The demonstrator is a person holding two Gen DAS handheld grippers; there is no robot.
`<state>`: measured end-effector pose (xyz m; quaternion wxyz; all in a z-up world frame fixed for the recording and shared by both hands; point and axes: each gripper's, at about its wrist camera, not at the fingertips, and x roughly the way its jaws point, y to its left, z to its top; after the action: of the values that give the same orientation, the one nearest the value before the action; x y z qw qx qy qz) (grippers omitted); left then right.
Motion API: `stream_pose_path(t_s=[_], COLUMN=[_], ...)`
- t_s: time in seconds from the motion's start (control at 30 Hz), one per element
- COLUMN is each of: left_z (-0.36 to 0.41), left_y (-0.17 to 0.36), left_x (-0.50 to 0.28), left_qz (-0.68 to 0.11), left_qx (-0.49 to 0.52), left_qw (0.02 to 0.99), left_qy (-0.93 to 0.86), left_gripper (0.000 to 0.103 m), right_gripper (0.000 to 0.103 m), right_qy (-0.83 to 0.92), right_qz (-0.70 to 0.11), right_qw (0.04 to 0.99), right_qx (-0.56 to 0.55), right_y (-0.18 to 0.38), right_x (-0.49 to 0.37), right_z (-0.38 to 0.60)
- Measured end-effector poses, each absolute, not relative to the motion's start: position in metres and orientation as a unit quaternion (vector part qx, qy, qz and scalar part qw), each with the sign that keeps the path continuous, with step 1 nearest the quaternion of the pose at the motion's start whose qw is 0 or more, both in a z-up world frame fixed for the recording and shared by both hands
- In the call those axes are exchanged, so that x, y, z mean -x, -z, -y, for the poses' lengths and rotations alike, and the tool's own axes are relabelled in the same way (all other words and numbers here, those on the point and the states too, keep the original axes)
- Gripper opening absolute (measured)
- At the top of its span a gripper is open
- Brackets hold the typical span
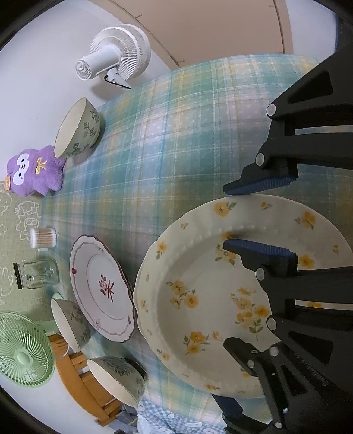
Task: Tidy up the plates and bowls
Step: 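Carry the beaded-rim plate and lower it onto the scalloped plate, then open both tools and pull them back from the plate stack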
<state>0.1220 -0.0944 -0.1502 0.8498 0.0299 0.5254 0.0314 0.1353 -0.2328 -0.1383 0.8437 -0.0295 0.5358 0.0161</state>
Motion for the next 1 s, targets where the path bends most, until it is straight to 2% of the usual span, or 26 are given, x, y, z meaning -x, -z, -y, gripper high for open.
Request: stream_pose_path(t_s=[0.2,0.53,0.7,0.77,0.83,1.0], left_z=[0.098,0.082,0.078,0.075,0.072,0.064], left_y=[0.148,0.155,0.142,0.136,0.129,0.104], left_x=[-0.124,-0.131,-0.132,-0.133,-0.135,-0.141], left_qz=[-0.505,-0.522,-0.512,-0.507,-0.502,-0.479], left_qx=[-0.068,-0.034,-0.021,-0.018,-0.013,-0.005], left_qw=[0.859,0.851,0.858,0.861,0.864,0.878], left_qy=[-0.049,-0.053,-0.042,-0.038,-0.031,-0.022], left_gripper=[0.089,0.090,0.090,0.090,0.090,0.090], right_gripper=[0.038,0.040,0.041,0.049,0.061,0.067], right_qy=[-0.022,-0.017,-0.021,-0.026,-0.032,-0.038], right_qz=[-0.533,-0.534,-0.530,-0.518,-0.504,-0.475], right_qw=[0.846,0.845,0.848,0.855,0.863,0.879], right_qx=[0.023,0.020,0.003,0.003,-0.006,-0.013], right_y=[0.141,0.142,0.130,0.117,0.105,0.077], right_x=[-0.144,-0.150,-0.154,-0.155,-0.156,-0.165], right_z=[0.226,0.225,0.225,0.221,0.218,0.208])
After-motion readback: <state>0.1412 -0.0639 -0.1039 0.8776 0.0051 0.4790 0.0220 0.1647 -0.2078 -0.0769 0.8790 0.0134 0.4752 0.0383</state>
